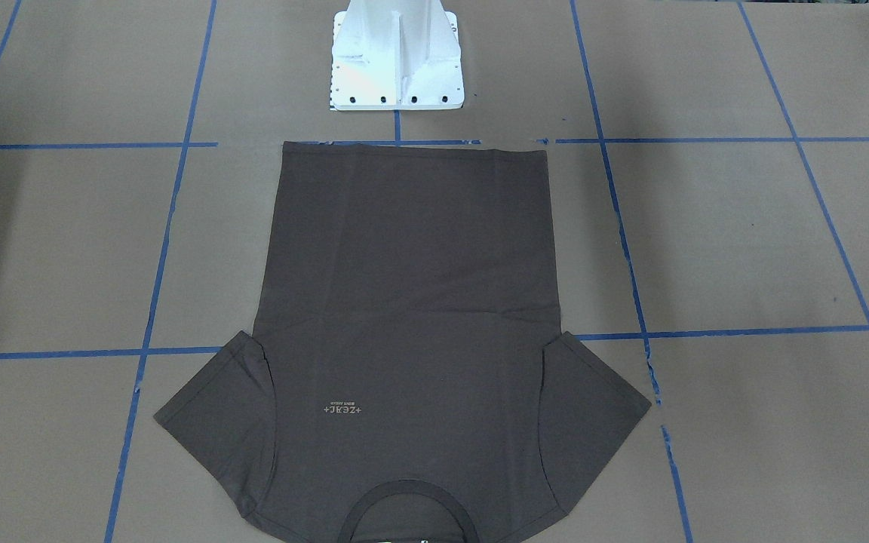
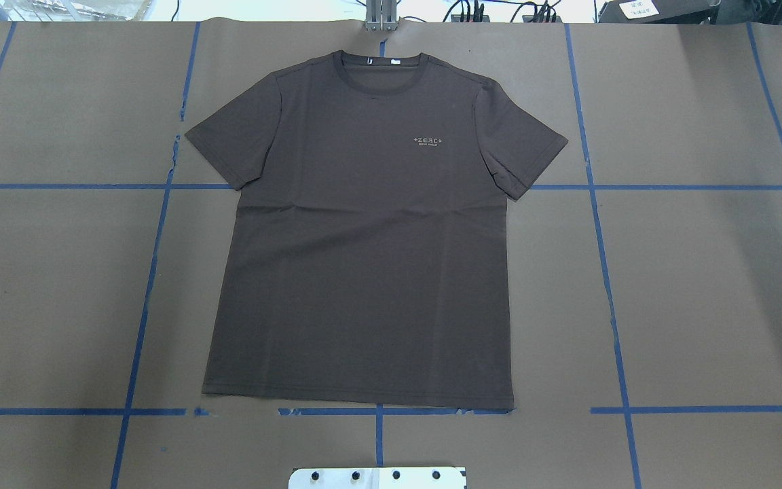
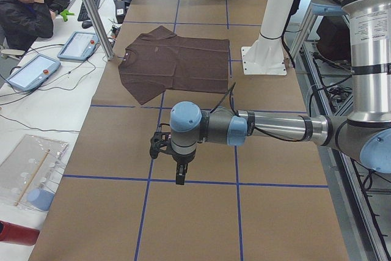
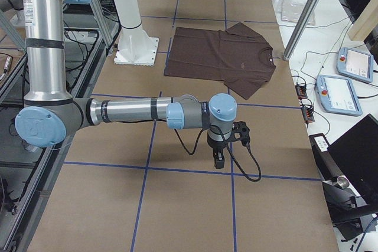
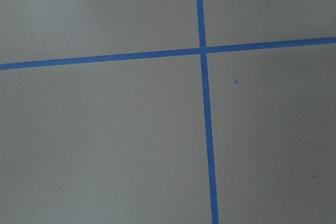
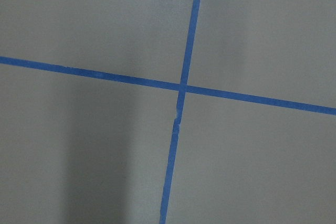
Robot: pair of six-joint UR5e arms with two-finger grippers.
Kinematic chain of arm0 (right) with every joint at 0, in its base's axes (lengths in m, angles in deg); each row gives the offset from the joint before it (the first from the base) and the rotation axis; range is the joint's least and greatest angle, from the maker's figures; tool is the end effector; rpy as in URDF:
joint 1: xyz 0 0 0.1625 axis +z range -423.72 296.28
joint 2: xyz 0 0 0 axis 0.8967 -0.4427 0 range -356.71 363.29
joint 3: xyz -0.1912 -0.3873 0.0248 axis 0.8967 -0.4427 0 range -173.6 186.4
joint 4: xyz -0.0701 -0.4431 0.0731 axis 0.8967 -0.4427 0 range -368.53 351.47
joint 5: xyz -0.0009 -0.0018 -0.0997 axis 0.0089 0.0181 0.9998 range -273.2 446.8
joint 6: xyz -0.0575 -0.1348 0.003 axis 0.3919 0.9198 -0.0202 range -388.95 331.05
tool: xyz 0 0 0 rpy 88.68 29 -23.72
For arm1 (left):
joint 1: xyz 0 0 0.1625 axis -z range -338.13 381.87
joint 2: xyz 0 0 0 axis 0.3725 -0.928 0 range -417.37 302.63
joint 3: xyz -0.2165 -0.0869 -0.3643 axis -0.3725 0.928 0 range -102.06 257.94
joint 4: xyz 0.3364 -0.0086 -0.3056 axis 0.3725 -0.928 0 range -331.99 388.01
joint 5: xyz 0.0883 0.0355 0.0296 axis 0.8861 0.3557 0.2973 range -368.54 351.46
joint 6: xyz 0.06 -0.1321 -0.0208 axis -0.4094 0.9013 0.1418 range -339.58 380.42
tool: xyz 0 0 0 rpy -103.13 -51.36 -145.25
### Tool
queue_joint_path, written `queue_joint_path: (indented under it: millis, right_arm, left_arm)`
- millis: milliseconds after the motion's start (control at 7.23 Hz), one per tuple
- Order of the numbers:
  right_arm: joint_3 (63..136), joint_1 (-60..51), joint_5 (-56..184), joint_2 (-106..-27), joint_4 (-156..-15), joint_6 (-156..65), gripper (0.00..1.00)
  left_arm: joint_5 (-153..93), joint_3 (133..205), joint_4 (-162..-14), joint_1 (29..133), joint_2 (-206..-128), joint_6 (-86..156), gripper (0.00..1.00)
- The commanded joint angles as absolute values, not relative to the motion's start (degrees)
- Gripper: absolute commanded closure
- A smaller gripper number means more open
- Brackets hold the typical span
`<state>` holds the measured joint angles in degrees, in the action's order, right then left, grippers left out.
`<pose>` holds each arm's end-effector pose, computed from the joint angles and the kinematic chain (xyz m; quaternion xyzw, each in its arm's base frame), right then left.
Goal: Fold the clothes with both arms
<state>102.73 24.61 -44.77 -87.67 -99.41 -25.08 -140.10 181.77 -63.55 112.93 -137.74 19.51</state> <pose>0.0205 -0.5342 0.6558 0.0435 -0.3539 -0.0589 0.9324 -0.0447 -0.4705 0.6563 0.0531 0.3535 0.0167 0.9338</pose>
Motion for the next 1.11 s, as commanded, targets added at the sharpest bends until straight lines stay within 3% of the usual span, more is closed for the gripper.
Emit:
queue_joint_path:
  millis: [0, 277, 691, 968]
  right_arm:
    - [102.81, 24.61, -44.77, -87.68, -99.32, -24.99, 0.0]
    - [102.73, 24.52, -44.77, -87.42, -96.79, -24.9, 0.0]
    - [102.12, 22.85, -44.16, -86.19, -77.93, -26.04, 0.0]
    - [102.37, 22.85, -44.41, -85.22, -77.17, -32.26, 0.0]
  left_arm:
    - [-140.38, 182.44, -63.57, 112.92, -137.87, 19.45, 0.0]
    - [-140.29, 182.44, -66.97, 113.01, -137.7, 19.45, 0.0]
    - [-140.11, 182.44, -74.78, 112.92, -138.14, 19.8, 0.0]
    - [-139.85, 180.96, -91.25, 112.92, -138.4, 19.98, 0.0]
